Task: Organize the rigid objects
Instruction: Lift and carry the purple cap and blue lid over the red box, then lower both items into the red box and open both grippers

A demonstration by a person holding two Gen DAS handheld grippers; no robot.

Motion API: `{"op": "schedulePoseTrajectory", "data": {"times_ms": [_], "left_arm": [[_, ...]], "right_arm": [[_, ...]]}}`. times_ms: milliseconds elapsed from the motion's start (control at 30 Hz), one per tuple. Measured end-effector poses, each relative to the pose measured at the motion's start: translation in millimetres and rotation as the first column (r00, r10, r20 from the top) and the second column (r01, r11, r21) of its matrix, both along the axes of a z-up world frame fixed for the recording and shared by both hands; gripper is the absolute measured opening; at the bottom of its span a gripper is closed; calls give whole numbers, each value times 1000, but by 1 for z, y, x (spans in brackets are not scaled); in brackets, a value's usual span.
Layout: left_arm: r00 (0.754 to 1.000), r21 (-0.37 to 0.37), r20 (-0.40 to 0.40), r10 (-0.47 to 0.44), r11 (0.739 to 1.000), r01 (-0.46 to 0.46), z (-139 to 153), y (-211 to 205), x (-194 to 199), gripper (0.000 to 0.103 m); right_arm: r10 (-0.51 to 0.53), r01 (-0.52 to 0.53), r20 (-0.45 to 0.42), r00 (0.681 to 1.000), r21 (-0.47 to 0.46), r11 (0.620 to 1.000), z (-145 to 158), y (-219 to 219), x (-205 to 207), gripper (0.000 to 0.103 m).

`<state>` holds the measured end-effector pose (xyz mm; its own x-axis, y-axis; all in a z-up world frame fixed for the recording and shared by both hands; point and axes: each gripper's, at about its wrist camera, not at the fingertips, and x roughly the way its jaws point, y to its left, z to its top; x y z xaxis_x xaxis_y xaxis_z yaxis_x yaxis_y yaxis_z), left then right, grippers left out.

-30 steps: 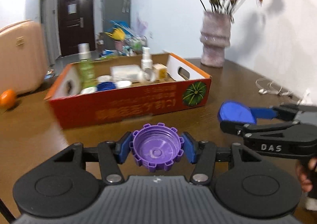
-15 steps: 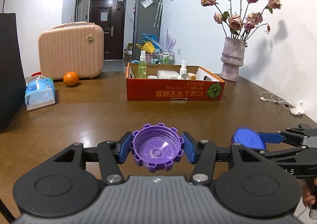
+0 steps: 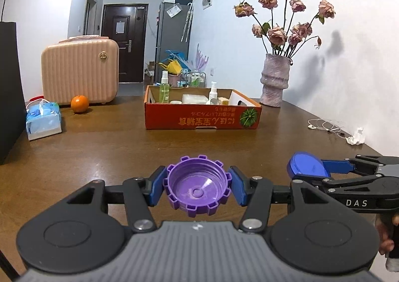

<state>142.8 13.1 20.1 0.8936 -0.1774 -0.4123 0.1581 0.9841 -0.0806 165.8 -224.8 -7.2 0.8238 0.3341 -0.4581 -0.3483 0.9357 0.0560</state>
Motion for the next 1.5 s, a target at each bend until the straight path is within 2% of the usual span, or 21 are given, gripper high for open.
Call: {"op": "schedulePoseTrajectory", "data": {"times_ms": [167,267,367,533,667,733,900,1000,1100,1167,1200,1267,1367,1500], "left_arm": [[1000,6,-16,-12,1000,12,7,-5,30,55],[999,-15,8,-34,999,34,17,-6,56,55],[999,0,22,-46,999,46,27,-12,86,55],[992,-20,33,-123,992,123,48,-26,163,55],[985,-77,-52,-164,984,160,52,-36,255,55],[983,-90,-118,-142,987,132,47,-43,309,55],[965,-68,-240,-102,994,88,19,-65,415,55],[946,-53,-313,-84,996,71,-3,-76,452,55],[929,7,-362,-69,997,77,-25,-89,473,55],[931,15,-358,-70,997,81,-31,-91,476,58],[932,10,-355,-73,997,82,-33,-91,477,65],[931,-13,-355,-81,997,82,-31,-88,479,70],[940,-10,-332,-74,997,75,-22,-79,474,76],[954,-15,-296,-48,999,46,-2,-61,461,79]], "right_arm": [[4,-4,10,1000,4,1000,5,0,18,65],[-1,1,15,1000,20,1000,12,-2,36,65],[5,-5,33,999,20,1000,23,-6,59,65],[16,-18,66,998,26,999,43,-15,116,65],[19,-23,54,998,61,998,55,-25,189,65],[22,-22,16,1000,47,999,57,-26,238,65],[-19,12,-57,998,-114,993,46,-16,347,65],[-35,12,-94,995,-240,971,31,-1,395,65],[6,-55,-143,990,-340,939,9,18,424,65],[6,-68,-160,987,-383,921,-5,25,437,66],[15,-80,-170,985,-385,919,-9,26,441,72],[32,-101,-189,981,-366,925,-17,25,449,80],[51,-106,-173,984,-328,939,-20,19,451,80],[39,-78,-144,989,-277,958,-4,6,444,81]]}}
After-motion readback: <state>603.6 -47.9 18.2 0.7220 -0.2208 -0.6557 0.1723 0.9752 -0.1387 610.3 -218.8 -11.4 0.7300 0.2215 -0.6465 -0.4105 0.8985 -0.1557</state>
